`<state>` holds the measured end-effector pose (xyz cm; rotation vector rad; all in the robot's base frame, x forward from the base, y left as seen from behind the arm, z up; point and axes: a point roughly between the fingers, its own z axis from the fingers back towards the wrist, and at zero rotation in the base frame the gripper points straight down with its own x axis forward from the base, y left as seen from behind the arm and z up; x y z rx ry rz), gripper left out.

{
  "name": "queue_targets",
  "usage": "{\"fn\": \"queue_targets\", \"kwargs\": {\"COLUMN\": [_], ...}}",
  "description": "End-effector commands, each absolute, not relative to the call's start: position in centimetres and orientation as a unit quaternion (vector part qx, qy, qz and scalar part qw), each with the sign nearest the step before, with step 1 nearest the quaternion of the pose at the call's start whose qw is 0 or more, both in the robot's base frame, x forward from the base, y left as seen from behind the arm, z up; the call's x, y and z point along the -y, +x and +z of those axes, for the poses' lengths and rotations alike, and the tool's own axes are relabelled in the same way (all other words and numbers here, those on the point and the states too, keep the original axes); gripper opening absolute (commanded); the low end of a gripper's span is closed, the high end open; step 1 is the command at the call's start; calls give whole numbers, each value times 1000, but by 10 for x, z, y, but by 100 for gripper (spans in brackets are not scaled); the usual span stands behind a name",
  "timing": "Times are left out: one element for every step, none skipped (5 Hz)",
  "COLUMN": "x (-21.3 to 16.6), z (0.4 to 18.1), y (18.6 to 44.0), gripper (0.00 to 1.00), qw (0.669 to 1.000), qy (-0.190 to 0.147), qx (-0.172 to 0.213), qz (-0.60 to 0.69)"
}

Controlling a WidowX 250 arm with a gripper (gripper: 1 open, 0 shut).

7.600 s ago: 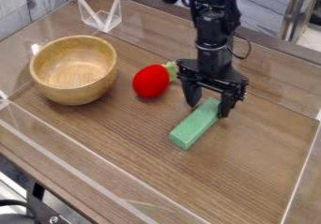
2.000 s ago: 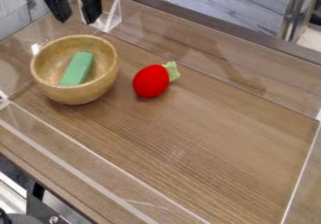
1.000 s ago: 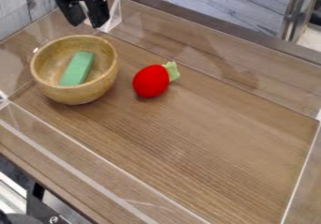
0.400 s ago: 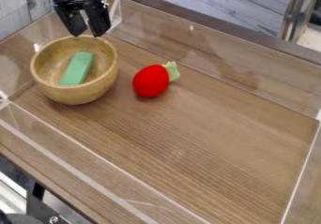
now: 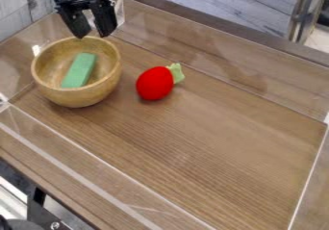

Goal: Put the green block in the brown bowl

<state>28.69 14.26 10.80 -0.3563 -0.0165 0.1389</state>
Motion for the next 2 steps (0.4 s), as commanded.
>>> {"fn": "queue_targets", "kwargs": {"x": [-153,-163], "z": [135,136], "y": [291,291], "gripper": [100,100], "qw": [984,982], "qy": [-158,-159], "qx": [43,41], "qz": [75,88]}}
